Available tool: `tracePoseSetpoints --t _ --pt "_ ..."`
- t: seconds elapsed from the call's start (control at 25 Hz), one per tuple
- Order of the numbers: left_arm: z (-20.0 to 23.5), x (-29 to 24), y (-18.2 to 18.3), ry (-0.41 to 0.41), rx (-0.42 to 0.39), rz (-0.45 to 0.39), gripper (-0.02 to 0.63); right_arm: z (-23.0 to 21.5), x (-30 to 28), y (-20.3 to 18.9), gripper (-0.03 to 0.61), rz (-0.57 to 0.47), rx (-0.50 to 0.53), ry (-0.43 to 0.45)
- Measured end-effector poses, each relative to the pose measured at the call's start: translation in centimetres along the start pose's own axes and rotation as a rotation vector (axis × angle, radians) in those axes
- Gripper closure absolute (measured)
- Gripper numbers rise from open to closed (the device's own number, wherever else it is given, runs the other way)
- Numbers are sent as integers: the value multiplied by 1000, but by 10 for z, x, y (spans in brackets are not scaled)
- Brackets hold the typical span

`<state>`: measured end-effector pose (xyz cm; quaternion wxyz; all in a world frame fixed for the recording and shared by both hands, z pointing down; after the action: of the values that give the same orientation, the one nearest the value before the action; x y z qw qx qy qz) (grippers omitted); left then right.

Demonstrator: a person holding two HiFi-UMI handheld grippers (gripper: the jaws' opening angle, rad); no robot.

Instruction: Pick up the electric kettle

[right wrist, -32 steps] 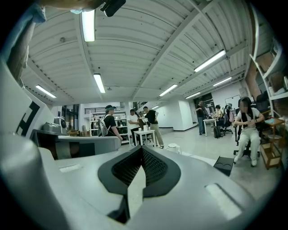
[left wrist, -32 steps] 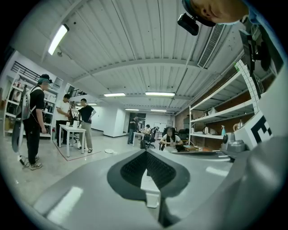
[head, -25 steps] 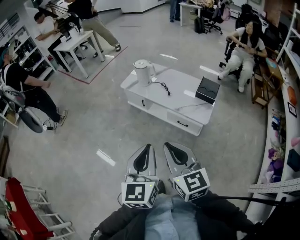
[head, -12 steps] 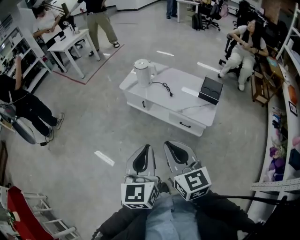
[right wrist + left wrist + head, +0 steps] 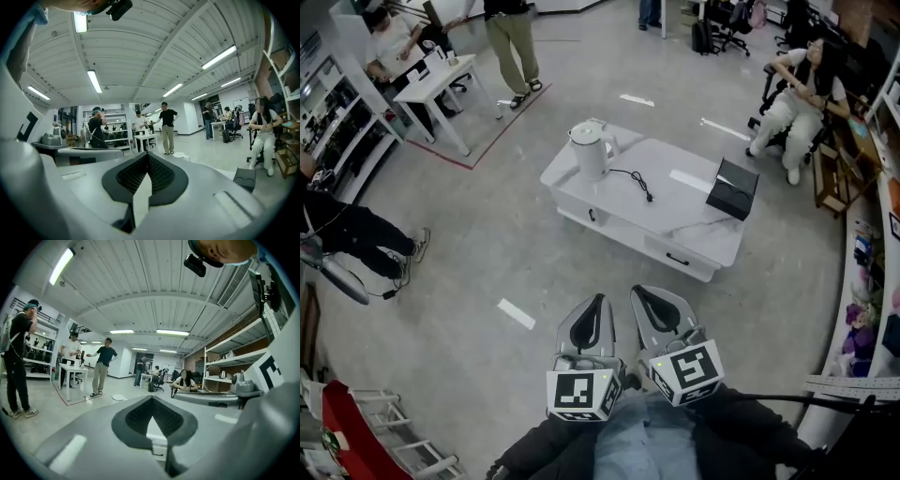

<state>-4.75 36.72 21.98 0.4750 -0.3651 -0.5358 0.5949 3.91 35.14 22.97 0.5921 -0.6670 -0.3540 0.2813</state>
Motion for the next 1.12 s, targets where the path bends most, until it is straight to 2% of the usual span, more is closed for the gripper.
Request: tracePoseSetpoints --t 0.4,0.64,0.92,1.12 --pt "14 -99 -4 18 -5 36 611 -73 -72 6 552 20 -31 9" --pt "16 -145 0 33 -26 18 611 -109 -108 14 552 -1 -34 32" --pt "36 -171 3 73 -35 0 611 -122 -143 16 552 0 -35 66" --pt "58 -187 -3 98 -12 14 611 -126 -169 7 552 11 -22 78"
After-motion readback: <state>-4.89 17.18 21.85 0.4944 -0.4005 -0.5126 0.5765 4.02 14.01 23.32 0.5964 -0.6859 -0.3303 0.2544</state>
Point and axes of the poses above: the fingertips, and each gripper's own axes: x backward along the fingers, z to its left, y out of its top, the point moved 3 cm from there along x, backward along the fingers, and after that the axes turned 13 degrees about -z, right-handed, at the moved point
